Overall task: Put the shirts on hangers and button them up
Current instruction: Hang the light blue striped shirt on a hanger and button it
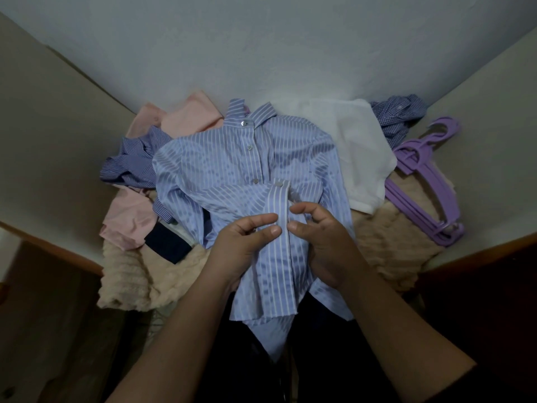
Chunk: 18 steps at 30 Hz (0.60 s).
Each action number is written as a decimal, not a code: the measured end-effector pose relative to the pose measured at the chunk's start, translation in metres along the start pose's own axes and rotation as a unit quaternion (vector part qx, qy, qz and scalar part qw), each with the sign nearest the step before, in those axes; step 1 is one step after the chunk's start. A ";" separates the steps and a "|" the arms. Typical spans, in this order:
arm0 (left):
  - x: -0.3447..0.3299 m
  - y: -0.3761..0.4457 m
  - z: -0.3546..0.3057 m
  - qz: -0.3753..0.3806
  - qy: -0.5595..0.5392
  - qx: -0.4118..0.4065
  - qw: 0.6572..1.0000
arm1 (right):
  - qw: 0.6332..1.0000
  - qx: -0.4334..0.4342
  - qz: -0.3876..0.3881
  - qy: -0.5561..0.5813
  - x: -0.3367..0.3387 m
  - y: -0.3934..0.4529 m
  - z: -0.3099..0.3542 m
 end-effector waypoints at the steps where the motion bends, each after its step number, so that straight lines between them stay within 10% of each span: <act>1: 0.001 0.001 0.000 -0.002 0.001 -0.001 1.000 | 1.000 -0.010 0.000 0.012 0.000 -0.001 -0.002; 18: -0.007 0.002 0.012 0.011 -0.116 0.048 0.992 | 0.999 -0.047 -0.020 0.002 -0.003 0.004 -0.013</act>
Point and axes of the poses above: each hand's wrist, its own y-axis towards the middle knuckle, its own x-axis out of the back of the hand, z = x × y, the point moved 10 cm from there along y, towards the middle knuckle, and after that the axes turned 5 degrees about -z, right-handed, at the moved point
